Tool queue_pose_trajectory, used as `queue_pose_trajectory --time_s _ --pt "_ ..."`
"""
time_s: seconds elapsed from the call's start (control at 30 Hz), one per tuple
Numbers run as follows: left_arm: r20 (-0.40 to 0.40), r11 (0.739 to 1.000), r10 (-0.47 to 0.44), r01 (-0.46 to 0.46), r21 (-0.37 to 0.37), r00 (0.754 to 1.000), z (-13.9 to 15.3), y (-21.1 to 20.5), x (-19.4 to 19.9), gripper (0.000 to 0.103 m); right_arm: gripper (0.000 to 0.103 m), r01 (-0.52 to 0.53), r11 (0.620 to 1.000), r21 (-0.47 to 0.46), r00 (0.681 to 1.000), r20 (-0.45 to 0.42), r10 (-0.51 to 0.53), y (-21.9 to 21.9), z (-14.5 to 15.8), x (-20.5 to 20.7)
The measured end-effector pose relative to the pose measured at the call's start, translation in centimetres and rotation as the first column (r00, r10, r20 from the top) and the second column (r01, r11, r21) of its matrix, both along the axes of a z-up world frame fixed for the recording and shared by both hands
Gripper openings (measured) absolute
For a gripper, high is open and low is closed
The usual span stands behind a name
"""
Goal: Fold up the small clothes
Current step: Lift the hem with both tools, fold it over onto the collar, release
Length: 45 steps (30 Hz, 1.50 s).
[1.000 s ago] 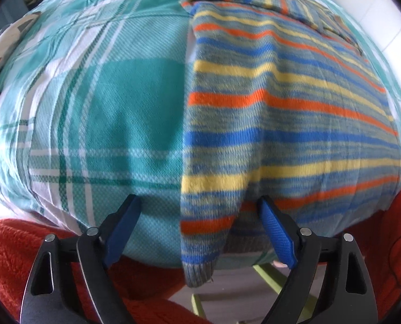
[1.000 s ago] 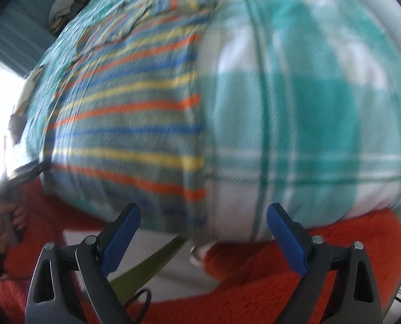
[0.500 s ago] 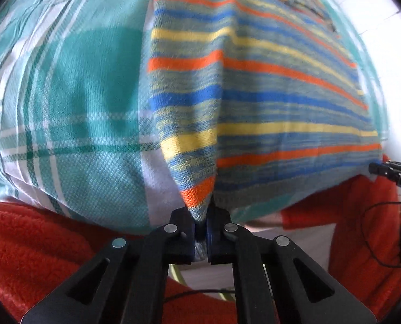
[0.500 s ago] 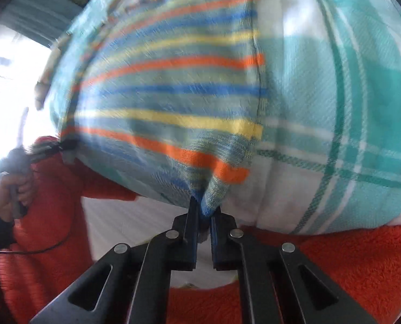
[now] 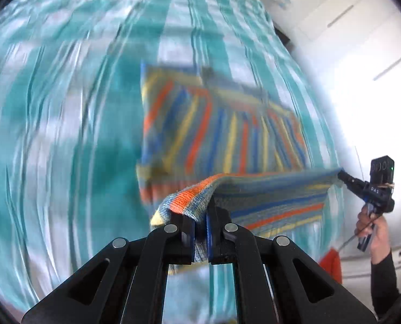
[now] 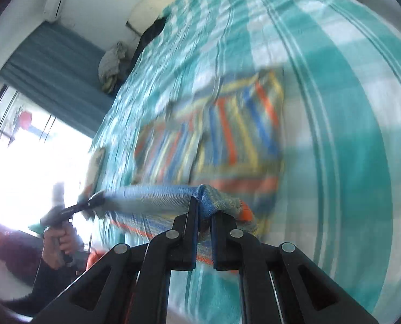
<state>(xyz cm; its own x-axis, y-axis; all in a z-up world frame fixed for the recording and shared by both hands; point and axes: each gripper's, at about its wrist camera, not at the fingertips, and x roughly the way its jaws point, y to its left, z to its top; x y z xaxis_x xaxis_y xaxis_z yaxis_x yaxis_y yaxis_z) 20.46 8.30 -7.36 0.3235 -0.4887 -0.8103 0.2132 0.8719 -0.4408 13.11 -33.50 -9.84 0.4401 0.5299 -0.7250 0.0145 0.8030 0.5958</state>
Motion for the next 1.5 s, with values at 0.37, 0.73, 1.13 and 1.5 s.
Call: queue_pose_trajectory --time_s 0.37,0.73,1.13,1.5 --pt "0.157 0.977 0.207 -0.213 0.022 0.966 -0.3 1.2 6.2 0.074 0.046 0.160 0.978 -0.135 0.980 0.140 -0.141 -0.4 0.9 10.1" --pt "0.075 0.913 -0.104 0.066 0.403 0.992 -9.1 -4.3 -1.5 0.014 0.041 -0.247 0.820 -0.517 0.961 -0.025 0.274 5.7 -8.5 1.5" --pt "0.244 0.961 -0.092 0.022 0.276 0.965 -4.1 -11.0 -3.5 0.055 0.041 -0.175 0.874 -0.454 0.965 0.096 0.242 7.8 -4.1 -1.4" --pt "0.253 0.926 -0.096 -0.008 0.378 0.963 -4.9 -10.8 -7.4 0.064 0.041 -0.148 0.799 -0.583 0.973 0.059 0.224 8.1 -6.4 -4.5"
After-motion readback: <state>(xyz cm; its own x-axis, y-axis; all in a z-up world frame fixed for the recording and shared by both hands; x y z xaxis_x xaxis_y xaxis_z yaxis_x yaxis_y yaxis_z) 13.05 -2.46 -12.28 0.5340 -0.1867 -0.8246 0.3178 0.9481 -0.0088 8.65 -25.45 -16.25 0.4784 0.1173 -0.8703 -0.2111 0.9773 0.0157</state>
